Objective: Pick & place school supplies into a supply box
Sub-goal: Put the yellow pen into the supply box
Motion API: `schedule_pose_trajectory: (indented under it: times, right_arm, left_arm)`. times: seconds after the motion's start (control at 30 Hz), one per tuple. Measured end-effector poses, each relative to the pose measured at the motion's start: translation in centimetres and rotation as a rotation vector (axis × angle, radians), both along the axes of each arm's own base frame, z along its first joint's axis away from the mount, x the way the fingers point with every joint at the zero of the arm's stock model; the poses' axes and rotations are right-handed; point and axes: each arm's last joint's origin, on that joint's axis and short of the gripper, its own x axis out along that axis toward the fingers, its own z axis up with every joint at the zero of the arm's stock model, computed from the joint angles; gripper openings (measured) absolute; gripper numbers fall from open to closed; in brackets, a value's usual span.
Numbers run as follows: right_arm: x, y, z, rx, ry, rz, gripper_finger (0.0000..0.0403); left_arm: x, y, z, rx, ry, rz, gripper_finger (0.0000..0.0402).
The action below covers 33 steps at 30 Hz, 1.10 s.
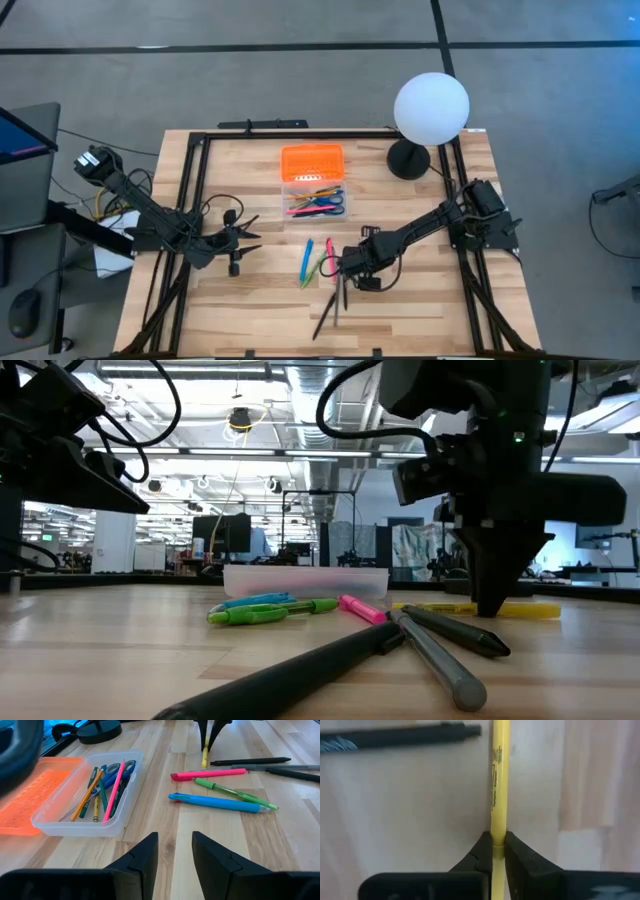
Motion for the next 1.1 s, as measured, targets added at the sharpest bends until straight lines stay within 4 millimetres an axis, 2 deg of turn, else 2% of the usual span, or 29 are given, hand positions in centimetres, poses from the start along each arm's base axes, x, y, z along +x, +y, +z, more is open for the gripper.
schedule_pose_trajectory:
  times: [0.23,0.47,0.73,0.97,1.1]
  right_arm:
    - [0.3,-0.1,2.2,-0.171,0.022,0.017,0.0016]
    - [2.2,-1.1,4.7,-0.278,-0.067,0.070,0.0018]
    - [5.3,-5.8,6.6,-0.299,-0.180,0.059,0.0015]
    - [7.3,-10.8,6.9,-0.237,-0.293,0.037,0.0021]
    - [8.0,-12.9,7.1,-0.224,-0.342,0.049,0.0017]
  left_arm:
    - [0.0,0.0,0.0,0.002,0.003,0.000,0.0114]
    - [0.0,0.0,-0.1,0.005,0.006,0.000,0.0114]
    - [0.0,0.0,-0.1,0.005,0.007,0.000,0.0114]
    - [0.0,0.0,-0.1,0.005,0.006,0.000,0.0114]
    - [0.0,0.0,-0.1,0.005,0.006,0.001,0.0114]
